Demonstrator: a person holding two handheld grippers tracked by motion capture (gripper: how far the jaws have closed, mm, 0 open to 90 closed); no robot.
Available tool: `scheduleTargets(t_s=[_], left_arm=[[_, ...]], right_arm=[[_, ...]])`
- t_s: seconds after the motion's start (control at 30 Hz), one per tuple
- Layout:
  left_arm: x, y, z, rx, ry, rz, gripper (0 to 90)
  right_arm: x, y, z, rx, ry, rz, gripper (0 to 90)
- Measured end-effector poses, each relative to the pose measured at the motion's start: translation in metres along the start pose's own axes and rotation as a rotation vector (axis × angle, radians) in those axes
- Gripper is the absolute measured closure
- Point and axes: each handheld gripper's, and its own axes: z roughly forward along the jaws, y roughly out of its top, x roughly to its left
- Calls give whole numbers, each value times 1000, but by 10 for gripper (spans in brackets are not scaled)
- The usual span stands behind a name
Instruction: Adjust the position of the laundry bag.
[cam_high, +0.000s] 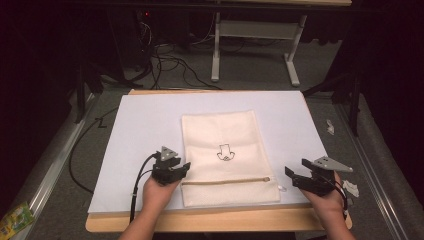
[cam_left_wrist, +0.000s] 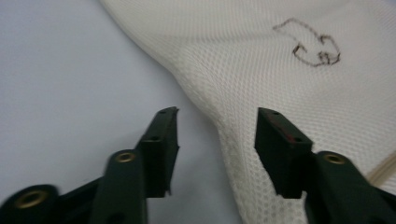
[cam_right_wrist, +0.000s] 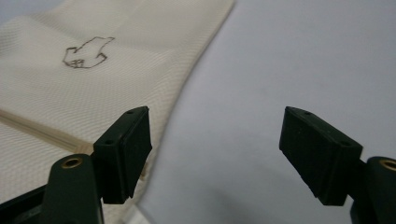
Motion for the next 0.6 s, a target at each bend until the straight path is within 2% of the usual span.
scheduleTargets(t_s=[0.03, 0.07, 0.1, 0.17, 0.2, 0.23, 0.27, 0.3, 0.33, 0.37, 0.43, 0.53, 0.6], left_arm=[[5, 0, -11, -19, -11, -9, 440], [11, -5, -27, -39, -10, 12, 375], [11, -5, -27, -39, -10, 12, 356], [19, -21, -42, -72, 5, 49, 338], [25, -28, -48, -57, 12, 40, 332], [28, -28, -52, -75, 28, 42, 320], [28, -28, -52, -75, 28, 42, 319], [30, -28, -56, -112, 48, 50, 319], [32, -28, -58, -127, 53, 42, 322], [34, -27, -57, -141, 33, 25, 322], [34, -27, -55, -143, 19, 23, 322], [31, -27, -50, -138, 6, 50, 322], [29, -26, -47, -132, -10, 52, 322]], right_arm=[[3, 0, 2, 11, 14, 7, 273], [9, 0, 8, 36, 42, 14, 333], [9, 0, 8, 36, 42, 14, 333], [17, -1, 13, 61, 56, 9, 399], [23, -4, 17, 88, 74, -6, 469], [25, -5, 19, 101, 80, -5, 489], [25, -5, 19, 101, 80, -5, 489], [28, -6, 22, 121, 92, -7, 521], [35, -9, 27, 158, 94, -36, 599], [37, -10, 29, 174, 90, -43, 614], [38, -9, 31, 192, 85, -44, 623], [43, -10, 33, 212, 78, -45, 659], [44, -12, 32, 214, 86, -44, 678]])
